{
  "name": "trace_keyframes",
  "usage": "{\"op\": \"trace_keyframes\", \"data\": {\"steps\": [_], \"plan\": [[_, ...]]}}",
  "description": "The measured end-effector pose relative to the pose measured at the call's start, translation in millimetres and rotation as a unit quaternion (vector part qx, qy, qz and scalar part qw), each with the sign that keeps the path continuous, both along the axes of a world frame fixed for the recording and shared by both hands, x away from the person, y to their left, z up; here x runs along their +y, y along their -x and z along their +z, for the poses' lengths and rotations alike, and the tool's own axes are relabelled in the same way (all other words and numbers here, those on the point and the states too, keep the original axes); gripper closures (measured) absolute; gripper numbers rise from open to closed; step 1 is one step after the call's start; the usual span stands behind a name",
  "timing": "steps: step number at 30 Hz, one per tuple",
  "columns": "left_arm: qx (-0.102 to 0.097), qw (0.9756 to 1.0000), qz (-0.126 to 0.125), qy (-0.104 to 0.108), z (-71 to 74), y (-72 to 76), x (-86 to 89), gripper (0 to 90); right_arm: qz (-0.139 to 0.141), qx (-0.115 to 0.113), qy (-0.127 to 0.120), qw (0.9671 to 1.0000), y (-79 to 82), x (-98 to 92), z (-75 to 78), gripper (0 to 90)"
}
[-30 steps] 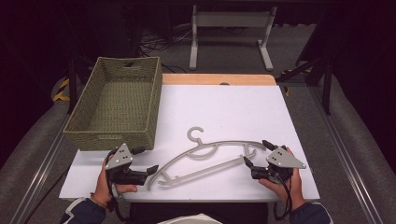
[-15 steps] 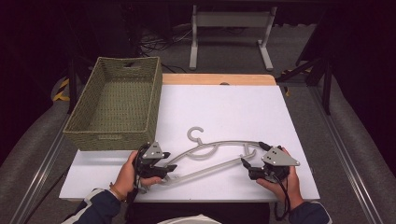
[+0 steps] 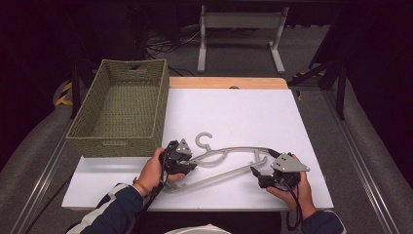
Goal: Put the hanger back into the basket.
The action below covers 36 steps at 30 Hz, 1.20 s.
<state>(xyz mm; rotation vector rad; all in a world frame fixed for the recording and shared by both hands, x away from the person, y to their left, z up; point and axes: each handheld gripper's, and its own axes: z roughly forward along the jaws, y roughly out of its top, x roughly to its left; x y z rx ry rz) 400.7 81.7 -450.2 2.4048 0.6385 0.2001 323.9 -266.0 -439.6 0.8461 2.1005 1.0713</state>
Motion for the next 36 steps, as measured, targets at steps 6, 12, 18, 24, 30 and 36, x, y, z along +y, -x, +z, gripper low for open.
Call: {"op": "trace_keyframes", "data": {"steps": [6,12,18,24,30,36], "plan": [[0.004,0.9997,-0.008,-0.021,3.4,-1.5,-5.2,68.9,0.002,0.004,0.001,1.0000,-0.7,0.9,-0.8,16.0],[0.004,0.9992,-0.009,-0.038,6.0,-1.3,-5.8,81.2,0.002,0.008,0.003,1.0000,-0.8,0.4,-0.7,16.1],[0.012,0.9966,-0.019,-0.079,12.4,3.6,-9.2,81.0,-0.007,0.008,-0.005,0.9999,-0.9,-2.3,1.4,15.5],[0.025,0.9909,-0.037,-0.127,17.6,5.7,-16.4,79.6,-0.019,0.014,-0.012,0.9996,-2.3,-6.8,3.0,15.1],[0.018,0.9860,-0.040,-0.161,19.8,1.5,-25.2,69.4,-0.018,0.024,-0.003,0.9995,-3.6,-5.5,1.7,17.4],[0.020,0.9884,-0.036,-0.146,18.2,-2.1,-25.0,66.1,-0.017,0.029,0.002,0.9994,-4.9,-3.6,0.4,17.3]]}}
